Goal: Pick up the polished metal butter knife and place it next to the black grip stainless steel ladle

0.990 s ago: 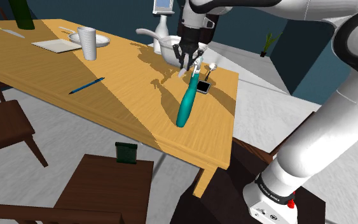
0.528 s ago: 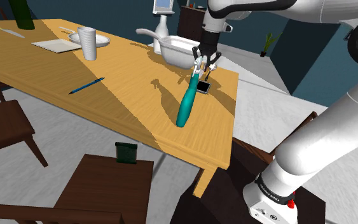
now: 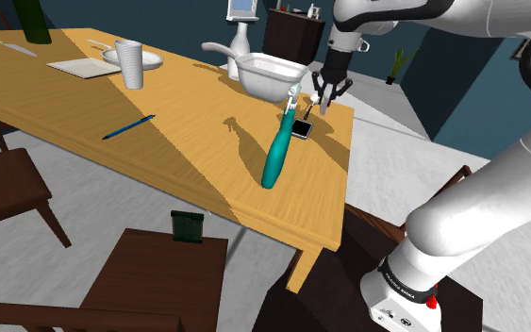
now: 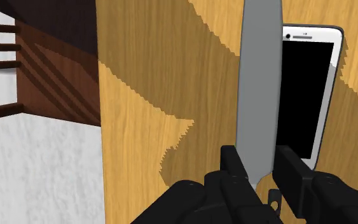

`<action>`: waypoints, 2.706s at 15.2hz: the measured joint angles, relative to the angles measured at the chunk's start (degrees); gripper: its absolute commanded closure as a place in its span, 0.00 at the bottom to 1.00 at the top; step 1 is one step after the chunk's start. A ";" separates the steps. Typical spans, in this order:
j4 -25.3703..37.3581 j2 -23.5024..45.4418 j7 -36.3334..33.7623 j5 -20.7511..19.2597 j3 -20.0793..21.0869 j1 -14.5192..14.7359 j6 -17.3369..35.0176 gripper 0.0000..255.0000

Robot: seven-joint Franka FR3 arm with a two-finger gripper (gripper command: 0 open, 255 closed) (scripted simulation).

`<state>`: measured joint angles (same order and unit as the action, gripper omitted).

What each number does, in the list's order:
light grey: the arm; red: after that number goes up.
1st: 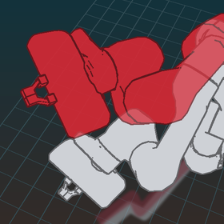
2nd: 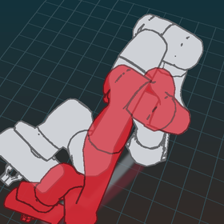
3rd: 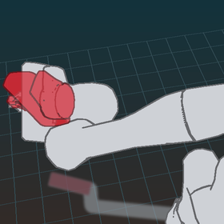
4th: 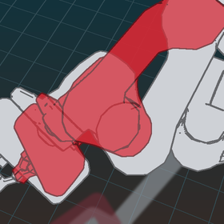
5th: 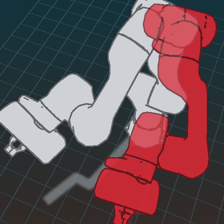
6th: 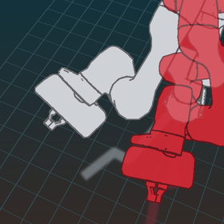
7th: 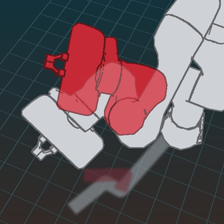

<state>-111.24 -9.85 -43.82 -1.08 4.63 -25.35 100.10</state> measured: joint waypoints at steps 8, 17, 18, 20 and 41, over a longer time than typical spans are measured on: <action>0.31 0.23 10.80 -1.31 -6.46 -4.69 0.27 1.00; 2.95 4.14 19.84 -1.88 -11.69 -8.64 1.89 1.00; 1.93 4.06 19.91 -1.91 -11.75 -8.69 2.83 1.00; 0.73 4.09 19.86 -1.93 -11.75 -8.69 4.06 1.00; -7.86 5.93 19.54 -1.88 -11.86 -8.74 14.49 0.00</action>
<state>-119.10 -3.92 -24.28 -2.96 -7.23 -34.09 114.59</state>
